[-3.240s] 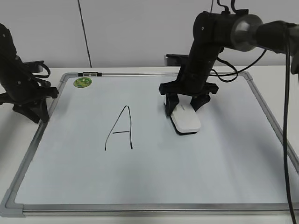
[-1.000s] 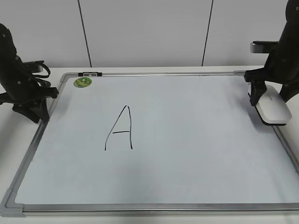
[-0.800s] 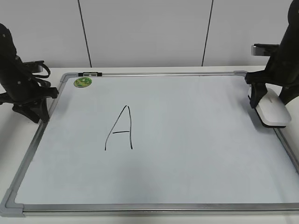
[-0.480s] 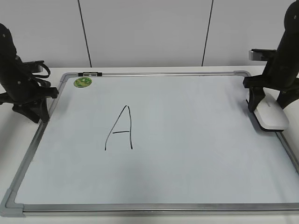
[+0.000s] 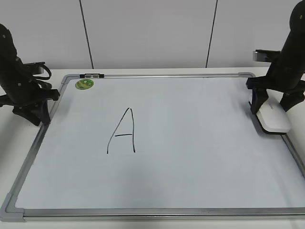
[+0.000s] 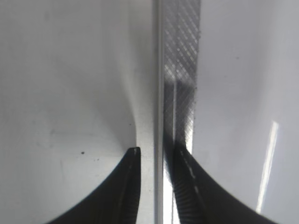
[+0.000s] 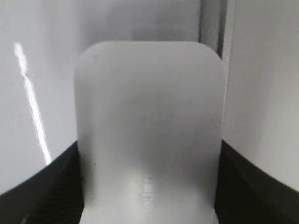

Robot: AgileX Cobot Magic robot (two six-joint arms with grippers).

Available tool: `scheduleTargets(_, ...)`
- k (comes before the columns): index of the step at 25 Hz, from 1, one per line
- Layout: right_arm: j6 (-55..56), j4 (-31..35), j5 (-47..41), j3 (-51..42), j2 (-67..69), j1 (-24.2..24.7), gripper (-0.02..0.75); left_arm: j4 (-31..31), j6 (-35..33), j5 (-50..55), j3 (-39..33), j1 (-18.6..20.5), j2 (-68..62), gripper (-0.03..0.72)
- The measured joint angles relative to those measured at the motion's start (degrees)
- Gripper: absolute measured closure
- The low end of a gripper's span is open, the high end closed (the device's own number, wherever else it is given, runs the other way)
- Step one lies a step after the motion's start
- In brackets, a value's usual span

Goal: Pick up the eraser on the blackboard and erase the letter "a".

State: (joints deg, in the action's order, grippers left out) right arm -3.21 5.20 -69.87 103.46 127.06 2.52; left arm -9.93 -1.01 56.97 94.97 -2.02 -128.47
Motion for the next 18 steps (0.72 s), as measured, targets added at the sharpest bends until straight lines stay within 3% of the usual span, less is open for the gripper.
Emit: scheduleTargets(18, -0.1, 0.1, 1.9, 0.0, 1.2, 0.0, 0.207, 0.0, 0.0, 0.0, 0.0, 0.0, 0.0, 0.499)
